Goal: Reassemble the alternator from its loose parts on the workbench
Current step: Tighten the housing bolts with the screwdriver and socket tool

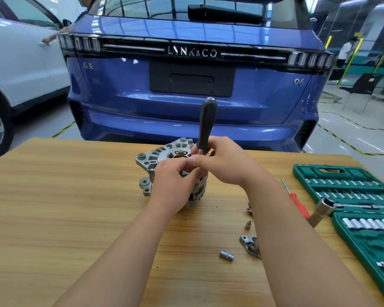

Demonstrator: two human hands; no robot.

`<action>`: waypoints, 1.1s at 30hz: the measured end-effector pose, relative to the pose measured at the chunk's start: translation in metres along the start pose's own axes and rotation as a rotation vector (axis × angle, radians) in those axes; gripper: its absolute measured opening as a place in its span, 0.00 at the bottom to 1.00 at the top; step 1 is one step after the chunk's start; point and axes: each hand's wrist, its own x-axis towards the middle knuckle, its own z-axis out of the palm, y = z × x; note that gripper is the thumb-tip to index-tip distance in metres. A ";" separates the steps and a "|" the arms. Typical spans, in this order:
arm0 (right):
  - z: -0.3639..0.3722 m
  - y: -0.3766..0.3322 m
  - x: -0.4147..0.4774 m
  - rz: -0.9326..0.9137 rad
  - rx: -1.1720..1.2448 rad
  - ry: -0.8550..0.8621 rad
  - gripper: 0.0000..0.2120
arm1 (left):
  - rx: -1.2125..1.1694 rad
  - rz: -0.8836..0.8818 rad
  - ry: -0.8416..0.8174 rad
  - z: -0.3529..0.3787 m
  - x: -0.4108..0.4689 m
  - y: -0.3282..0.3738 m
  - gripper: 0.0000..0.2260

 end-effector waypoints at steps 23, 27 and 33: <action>-0.029 -0.024 0.036 -0.183 0.881 -0.278 0.14 | 0.153 0.137 0.004 -0.004 0.001 0.003 0.14; -0.014 -0.050 0.046 -0.136 0.881 -0.333 0.09 | 0.170 0.049 -0.097 -0.011 0.002 0.008 0.08; 0.022 -0.062 0.031 -0.044 0.508 0.619 0.21 | -0.023 -0.108 -0.034 0.019 0.011 0.042 0.17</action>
